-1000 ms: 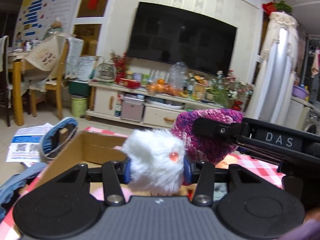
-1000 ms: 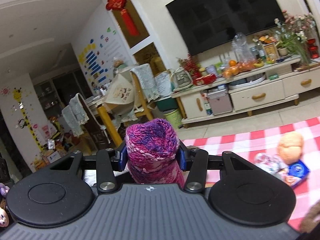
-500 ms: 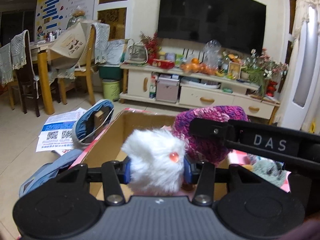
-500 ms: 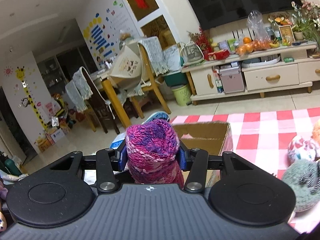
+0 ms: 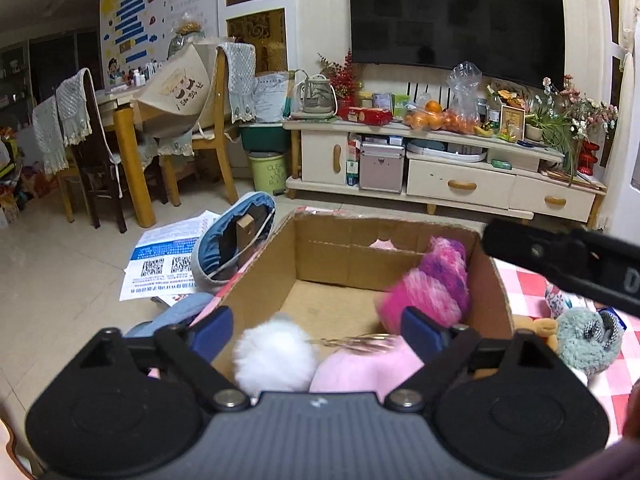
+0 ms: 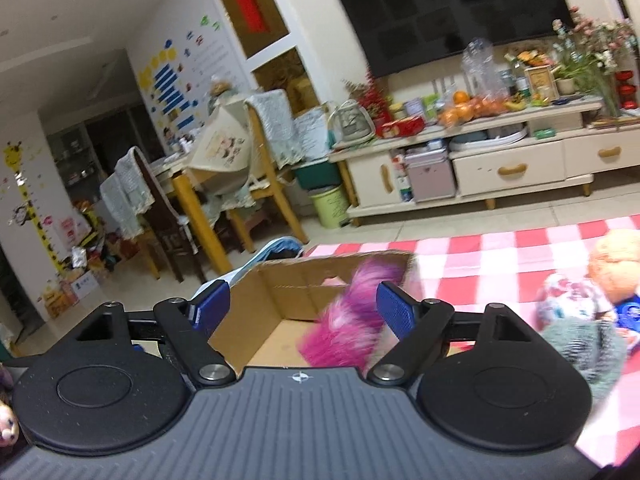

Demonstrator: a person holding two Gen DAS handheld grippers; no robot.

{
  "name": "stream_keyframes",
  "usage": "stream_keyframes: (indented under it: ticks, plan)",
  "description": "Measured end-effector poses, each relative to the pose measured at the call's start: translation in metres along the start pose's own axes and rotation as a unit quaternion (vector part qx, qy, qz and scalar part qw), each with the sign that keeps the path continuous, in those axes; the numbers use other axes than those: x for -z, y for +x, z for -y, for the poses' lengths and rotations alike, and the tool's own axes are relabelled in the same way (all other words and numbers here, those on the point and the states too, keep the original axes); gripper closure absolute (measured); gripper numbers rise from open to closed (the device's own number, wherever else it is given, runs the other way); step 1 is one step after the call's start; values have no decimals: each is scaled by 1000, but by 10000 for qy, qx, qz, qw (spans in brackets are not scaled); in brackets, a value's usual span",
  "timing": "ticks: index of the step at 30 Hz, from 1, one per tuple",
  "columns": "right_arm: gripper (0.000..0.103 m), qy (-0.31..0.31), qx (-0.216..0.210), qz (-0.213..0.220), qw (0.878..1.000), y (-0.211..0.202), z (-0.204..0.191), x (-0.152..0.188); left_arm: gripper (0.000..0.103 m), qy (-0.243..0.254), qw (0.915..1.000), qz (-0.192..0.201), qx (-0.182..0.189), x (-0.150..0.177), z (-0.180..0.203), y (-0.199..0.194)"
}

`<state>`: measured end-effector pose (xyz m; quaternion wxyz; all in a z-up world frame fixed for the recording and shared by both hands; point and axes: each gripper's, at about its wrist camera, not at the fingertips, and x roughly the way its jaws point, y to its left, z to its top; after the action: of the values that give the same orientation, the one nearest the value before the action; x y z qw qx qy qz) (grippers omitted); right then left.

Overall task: Organize soft objects
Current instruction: 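Open both tools to release the hat and white plush into the box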

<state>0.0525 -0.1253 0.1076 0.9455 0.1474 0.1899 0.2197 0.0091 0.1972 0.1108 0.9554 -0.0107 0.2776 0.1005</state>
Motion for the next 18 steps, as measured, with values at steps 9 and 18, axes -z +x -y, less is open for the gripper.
stream_keyframes:
  ticks: [9, 18]
  plan:
    - [2, -53, 410, 182, 9990, -30, 12, 8, 5, 249, 9995, 176, -31, -3, 14, -10]
    - [0, -173, 645, 279, 9974, -48, 25, 10, 1, 434, 9987, 251, 42, -4, 33, -17]
